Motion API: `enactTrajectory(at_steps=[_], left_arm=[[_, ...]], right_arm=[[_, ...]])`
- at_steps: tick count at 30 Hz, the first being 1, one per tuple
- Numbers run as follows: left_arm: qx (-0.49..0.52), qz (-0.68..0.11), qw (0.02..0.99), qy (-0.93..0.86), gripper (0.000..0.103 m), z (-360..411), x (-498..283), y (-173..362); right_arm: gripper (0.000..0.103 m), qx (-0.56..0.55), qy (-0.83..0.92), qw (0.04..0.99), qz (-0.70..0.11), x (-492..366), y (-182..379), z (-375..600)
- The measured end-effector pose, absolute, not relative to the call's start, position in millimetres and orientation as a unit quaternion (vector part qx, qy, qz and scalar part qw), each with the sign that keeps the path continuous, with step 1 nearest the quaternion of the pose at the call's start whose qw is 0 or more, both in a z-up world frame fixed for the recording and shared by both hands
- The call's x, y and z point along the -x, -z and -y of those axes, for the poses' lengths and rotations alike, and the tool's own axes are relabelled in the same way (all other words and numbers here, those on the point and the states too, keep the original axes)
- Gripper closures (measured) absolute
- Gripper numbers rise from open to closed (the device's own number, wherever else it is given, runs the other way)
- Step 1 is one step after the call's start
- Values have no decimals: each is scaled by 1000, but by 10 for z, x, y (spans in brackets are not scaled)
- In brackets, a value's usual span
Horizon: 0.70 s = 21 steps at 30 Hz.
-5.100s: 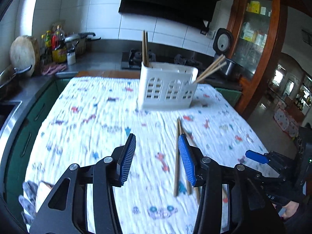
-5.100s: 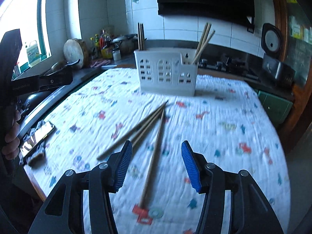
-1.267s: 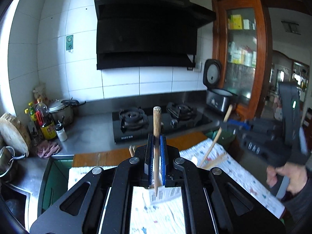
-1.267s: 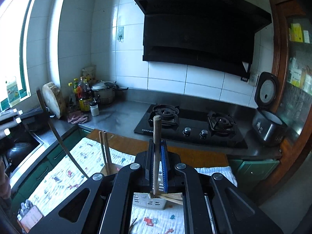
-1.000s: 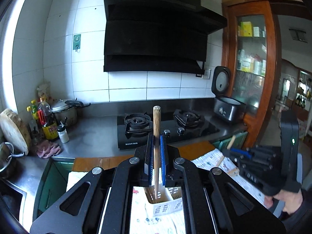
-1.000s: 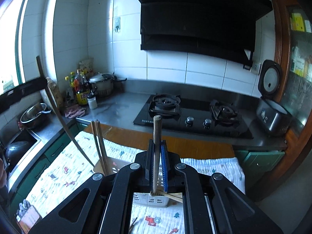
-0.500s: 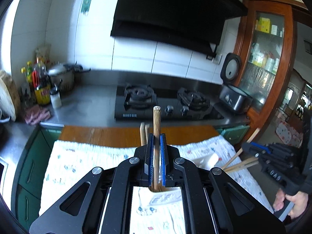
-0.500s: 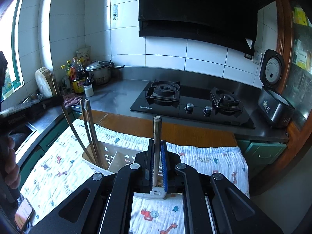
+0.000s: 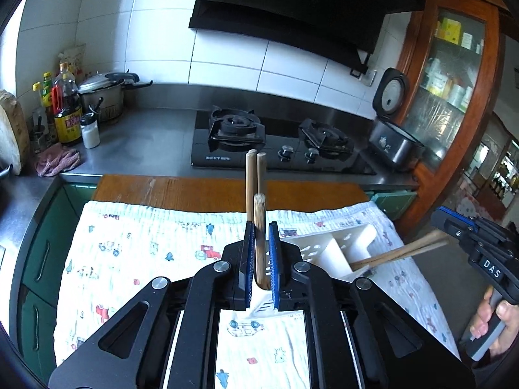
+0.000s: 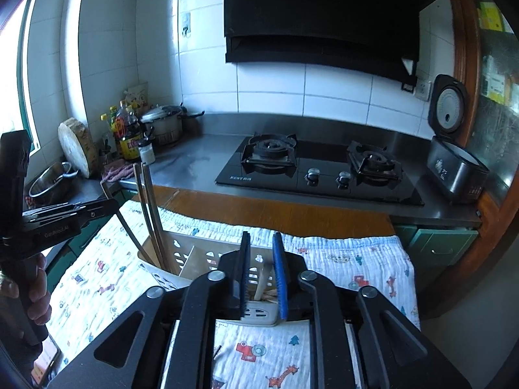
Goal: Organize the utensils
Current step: 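Open both tools to release the chopsticks into the holder, then move both open tools down toward the last chopsticks on the cloth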
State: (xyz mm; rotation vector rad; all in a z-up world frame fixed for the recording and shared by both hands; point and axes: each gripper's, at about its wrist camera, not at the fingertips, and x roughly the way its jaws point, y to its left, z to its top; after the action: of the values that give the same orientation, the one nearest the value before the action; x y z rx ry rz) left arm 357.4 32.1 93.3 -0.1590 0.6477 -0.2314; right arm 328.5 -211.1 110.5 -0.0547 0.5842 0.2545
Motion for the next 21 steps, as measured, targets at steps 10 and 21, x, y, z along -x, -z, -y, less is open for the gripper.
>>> enactTrajectory(at_steps=[10, 21], left_arm=[[77, -282, 952, 88, 71, -428, -2747, -1125], [66, -284, 954, 65, 60, -495, -1650, -731]], right_arm=[[65, -4, -146, 955, -258, -2324, -1098, 2212], [63, -16, -175, 927, -331, -1270, -58, 1832]])
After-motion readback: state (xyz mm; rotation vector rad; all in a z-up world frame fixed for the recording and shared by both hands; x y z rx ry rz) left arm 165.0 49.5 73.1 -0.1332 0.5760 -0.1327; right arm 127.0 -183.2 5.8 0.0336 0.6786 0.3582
